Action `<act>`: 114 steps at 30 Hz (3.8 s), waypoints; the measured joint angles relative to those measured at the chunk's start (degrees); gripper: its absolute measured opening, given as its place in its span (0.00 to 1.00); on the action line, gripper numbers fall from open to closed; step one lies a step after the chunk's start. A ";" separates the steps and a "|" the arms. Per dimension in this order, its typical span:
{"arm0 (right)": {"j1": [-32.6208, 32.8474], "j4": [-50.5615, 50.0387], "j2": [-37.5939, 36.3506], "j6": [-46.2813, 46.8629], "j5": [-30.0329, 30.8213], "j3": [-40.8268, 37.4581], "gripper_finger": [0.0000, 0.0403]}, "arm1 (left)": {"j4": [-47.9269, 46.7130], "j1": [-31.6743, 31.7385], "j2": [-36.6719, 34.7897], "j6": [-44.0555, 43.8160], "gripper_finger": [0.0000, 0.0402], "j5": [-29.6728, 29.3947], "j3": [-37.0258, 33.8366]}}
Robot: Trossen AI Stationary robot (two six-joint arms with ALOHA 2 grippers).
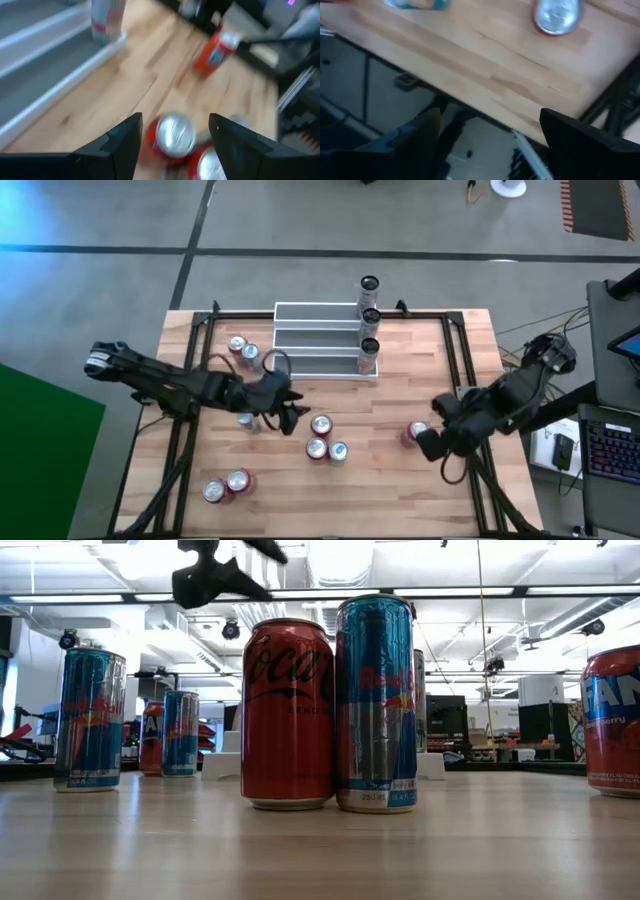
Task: Place canned beverage on shelf
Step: Put the middle right orange soda can on the top tier of the shelf
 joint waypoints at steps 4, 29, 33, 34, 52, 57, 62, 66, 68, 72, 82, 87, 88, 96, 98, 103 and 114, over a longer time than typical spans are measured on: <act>-1.23 -4.79 3.24 -6.36 1.03 7.07 0.81 | -6.78 -0.42 1.77 -4.57 0.54 0.17 -0.02; -6.53 -4.56 0.46 -29.98 13.60 -3.01 0.81 | 1.15 4.66 7.35 -7.40 0.54 -3.25 -0.11; -8.42 -4.49 0.56 -29.71 8.87 -5.84 0.81 | 3.25 4.62 4.49 -6.52 0.54 0.20 -0.11; -8.53 -4.60 0.53 -29.19 7.97 -6.53 0.81 | 3.31 4.61 3.57 -6.46 0.54 0.42 -0.11; -4.18 -4.39 0.29 -20.62 1.02 -13.66 0.81 | 3.30 2.71 -8.02 3.10 0.54 0.16 -0.11; -3.77 -1.71 0.26 -21.96 4.38 -13.35 0.81 | 2.99 1.46 -7.46 4.60 0.54 0.16 -0.11; -4.91 1.34 1.29 -31.59 7.95 -17.35 0.82 | 1.67 0.55 -6.88 3.61 0.54 0.18 -0.11; -6.75 3.47 0.62 -32.32 7.26 -22.05 0.86 | 1.49 -0.08 -7.47 3.19 0.54 0.23 -0.11; -7.68 5.02 0.36 -32.33 6.21 -24.11 0.88 | 1.53 -0.22 -8.09 2.68 0.54 0.20 -0.11; -9.38 8.91 -0.14 -32.29 3.47 -27.00 0.91 | 1.40 -0.94 -9.36 2.44 0.54 0.20 -0.11; -13.93 12.76 -0.14 -30.23 0.99 -34.22 0.91 | -1.93 -1.06 -11.39 1.21 0.54 -1.52 -0.11; -14.91 15.62 -0.14 -31.15 0.01 -36.79 0.87 | -1.99 -1.06 -11.37 1.15 0.54 -1.69 -0.11; -14.91 15.92 -0.14 -31.17 -0.08 -37.00 0.85 | -1.99 -1.06 -11.37 1.15 0.54 -1.74 -0.11; -14.91 15.80 -0.13 -33.17 -0.10 -37.08 0.70 | -2.00 -1.06 -11.34 1.21 0.54 -1.92 -0.11; -15.13 15.46 0.01 -34.63 -0.23 -35.82 0.69 | -2.01 -1.06 -11.34 1.60 0.54 -2.92 -0.11; -16.70 11.13 0.40 -38.43 -1.50 -28.09 0.69 | -2.03 -0.49 -11.39 3.48 0.54 -3.49 -0.11; -21.86 2.95 10.36 -55.81 -1.07 -0.82 0.69 | -2.52 2.68 -13.46 9.55 0.54 -3.34 -0.11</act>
